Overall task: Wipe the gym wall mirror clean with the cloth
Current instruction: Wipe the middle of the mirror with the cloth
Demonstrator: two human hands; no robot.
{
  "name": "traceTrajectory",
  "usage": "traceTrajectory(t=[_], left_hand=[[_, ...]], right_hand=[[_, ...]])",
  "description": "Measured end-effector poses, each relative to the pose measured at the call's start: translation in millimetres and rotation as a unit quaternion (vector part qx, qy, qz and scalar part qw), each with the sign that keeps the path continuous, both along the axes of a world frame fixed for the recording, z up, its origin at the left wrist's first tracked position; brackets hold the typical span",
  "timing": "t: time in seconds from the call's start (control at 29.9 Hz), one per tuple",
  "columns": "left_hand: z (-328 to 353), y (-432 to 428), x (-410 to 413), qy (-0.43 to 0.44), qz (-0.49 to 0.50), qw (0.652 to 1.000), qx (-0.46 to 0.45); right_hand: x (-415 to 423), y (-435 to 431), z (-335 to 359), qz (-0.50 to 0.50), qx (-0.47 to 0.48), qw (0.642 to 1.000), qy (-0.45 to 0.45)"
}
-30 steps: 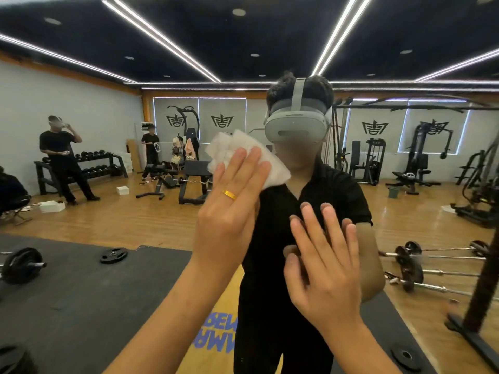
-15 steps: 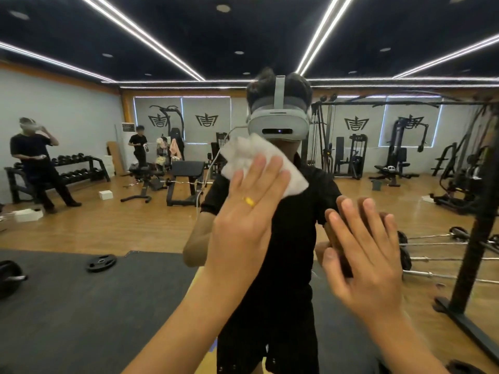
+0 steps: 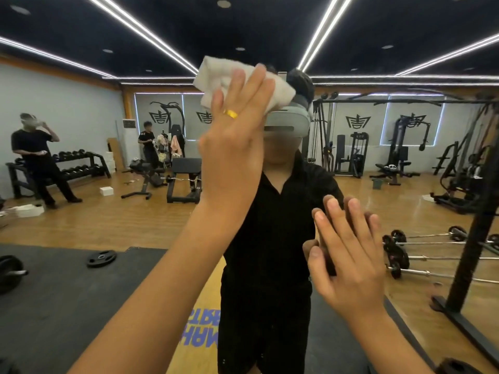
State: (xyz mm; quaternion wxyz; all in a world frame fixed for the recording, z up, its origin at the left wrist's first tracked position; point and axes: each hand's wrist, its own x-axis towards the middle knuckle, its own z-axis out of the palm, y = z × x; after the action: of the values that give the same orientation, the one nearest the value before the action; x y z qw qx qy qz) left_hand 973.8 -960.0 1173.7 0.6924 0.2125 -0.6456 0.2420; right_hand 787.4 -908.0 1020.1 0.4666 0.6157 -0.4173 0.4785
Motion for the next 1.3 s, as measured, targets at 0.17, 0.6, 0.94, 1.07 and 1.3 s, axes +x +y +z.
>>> traceTrajectory(t=[0.17, 0.6, 0.94, 1.07, 1.3], left_hand=[[-79.5, 14.0, 6.4, -0.051, 0.018, 0.998, 0.042], [-141.8, 26.2, 13.1, -0.067, 0.037, 0.994, 0.08], [-138.9, 12.2, 34.3, -0.135, 0.076, 0.988, 0.019], [-124.7, -0.7, 71.1, -0.132, 0.082, 0.988, 0.011], [-43.6, -13.6, 104.2, -0.084, 0.07, 0.994, 0.031]], right_hand=[[-1.7, 0.3, 0.0, 0.024, 0.009, 1.0, -0.008], [-3.4, 7.0, 4.6, 0.05, 0.027, 0.998, -0.013], [37.5, 11.8, -4.6, 0.093, 0.053, 0.994, -0.012], [84.9, 0.0, -10.0, 0.119, 0.071, 0.989, 0.048], [114.5, -28.8, -24.4, 0.058, 0.089, 0.989, 0.1]])
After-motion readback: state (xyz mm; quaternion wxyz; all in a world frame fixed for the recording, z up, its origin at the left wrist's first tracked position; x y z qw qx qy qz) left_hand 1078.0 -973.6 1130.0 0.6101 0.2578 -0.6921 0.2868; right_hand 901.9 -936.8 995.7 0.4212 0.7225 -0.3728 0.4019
